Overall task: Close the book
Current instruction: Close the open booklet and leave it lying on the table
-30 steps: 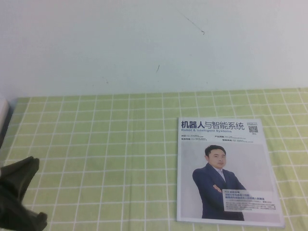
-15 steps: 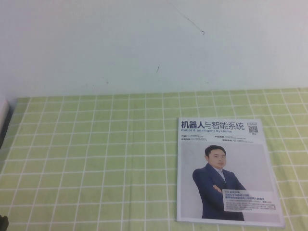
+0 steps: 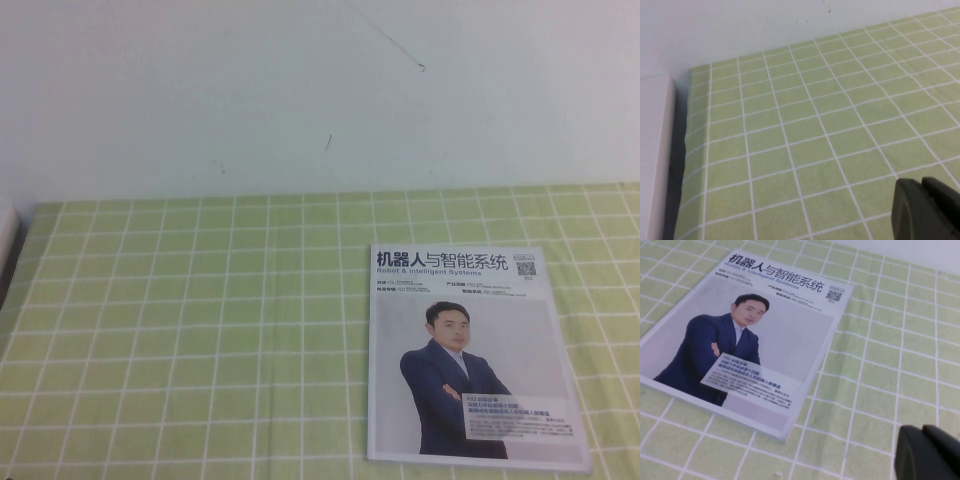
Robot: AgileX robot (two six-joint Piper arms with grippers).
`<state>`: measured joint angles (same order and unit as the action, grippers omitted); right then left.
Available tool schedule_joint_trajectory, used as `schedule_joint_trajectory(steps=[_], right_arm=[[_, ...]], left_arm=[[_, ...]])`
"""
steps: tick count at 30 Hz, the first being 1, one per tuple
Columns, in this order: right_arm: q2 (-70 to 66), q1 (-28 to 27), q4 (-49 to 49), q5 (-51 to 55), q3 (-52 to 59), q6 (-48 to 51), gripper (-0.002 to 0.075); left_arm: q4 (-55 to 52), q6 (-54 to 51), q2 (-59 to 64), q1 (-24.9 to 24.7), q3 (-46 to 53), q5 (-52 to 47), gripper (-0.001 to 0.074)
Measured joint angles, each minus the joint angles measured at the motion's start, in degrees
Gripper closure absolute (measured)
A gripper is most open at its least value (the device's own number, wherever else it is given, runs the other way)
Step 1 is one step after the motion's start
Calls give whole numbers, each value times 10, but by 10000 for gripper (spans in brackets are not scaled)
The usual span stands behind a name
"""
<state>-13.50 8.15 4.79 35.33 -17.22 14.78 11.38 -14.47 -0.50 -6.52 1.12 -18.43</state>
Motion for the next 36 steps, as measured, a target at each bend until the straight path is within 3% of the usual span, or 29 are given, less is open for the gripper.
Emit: schedule_joint_trajectory(steps=[4, 12, 36], right_arm=[[0, 0, 0, 0, 0, 0, 729], [0, 0, 0, 0, 0, 0, 729], [0, 0, 0, 0, 0, 0, 729]], left_arm=[[-11, 13, 0, 0, -1, -1, 739], [-65, 136, -3, 0, -2, -5, 739], [-71, 141, -3, 0, -2, -7, 739]])
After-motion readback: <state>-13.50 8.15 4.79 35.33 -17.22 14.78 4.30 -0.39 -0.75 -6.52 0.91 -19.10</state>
